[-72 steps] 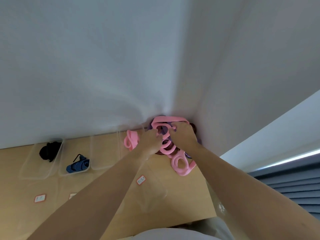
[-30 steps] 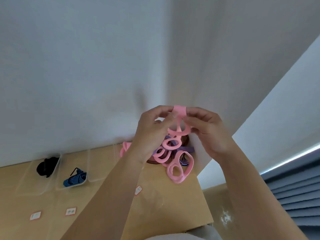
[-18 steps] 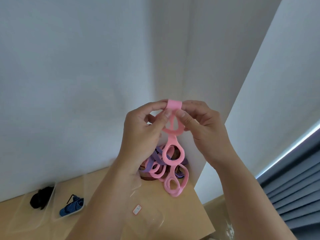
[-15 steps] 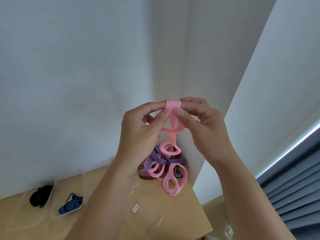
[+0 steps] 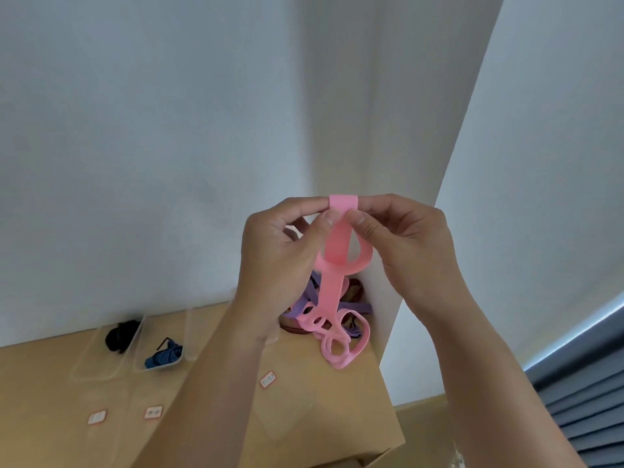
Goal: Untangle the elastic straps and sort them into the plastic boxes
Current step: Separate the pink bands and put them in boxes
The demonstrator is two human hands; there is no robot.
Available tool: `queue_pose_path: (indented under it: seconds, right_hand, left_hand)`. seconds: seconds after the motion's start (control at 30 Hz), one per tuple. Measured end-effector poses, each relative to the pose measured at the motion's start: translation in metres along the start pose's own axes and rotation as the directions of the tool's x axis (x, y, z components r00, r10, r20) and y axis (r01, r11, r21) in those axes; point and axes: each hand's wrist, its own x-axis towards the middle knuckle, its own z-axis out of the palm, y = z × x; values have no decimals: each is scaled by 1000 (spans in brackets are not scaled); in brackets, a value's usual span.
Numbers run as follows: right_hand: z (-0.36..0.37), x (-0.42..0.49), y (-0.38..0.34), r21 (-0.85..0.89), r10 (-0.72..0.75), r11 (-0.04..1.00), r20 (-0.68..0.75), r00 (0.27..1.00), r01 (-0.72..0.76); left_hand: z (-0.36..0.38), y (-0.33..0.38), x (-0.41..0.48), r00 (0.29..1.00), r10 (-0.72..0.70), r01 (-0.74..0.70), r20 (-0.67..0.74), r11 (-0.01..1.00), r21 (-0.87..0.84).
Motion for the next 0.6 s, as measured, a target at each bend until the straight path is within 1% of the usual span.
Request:
queue_pose_path:
  seconds: [0.13, 0.23, 0.33, 0.43, 0.6]
  right_hand:
    - [-13, -9, 2, 50, 20, 999, 31, 999, -22]
    - [-18, -17, 6, 84, 22, 996, 36, 999, -25]
    - [-22, -26, 13, 114, 39, 993, 43, 998, -43]
    - [-26, -36, 17, 128, 58, 990, 56, 997, -64]
    - [-31, -44, 20, 154, 97, 982, 57, 994, -105]
  left_hand:
    - [12, 6, -15, 999, -3, 4, -41, 1000, 13]
    - [19, 7, -29, 997, -39, 37, -62, 999, -36]
    - [23, 8, -42, 994, -71, 71, -78, 997, -4]
    - [28, 10, -55, 989, -112, 108, -99, 993, -36]
    - [32, 10, -69, 983, -140, 139, -119, 990, -18]
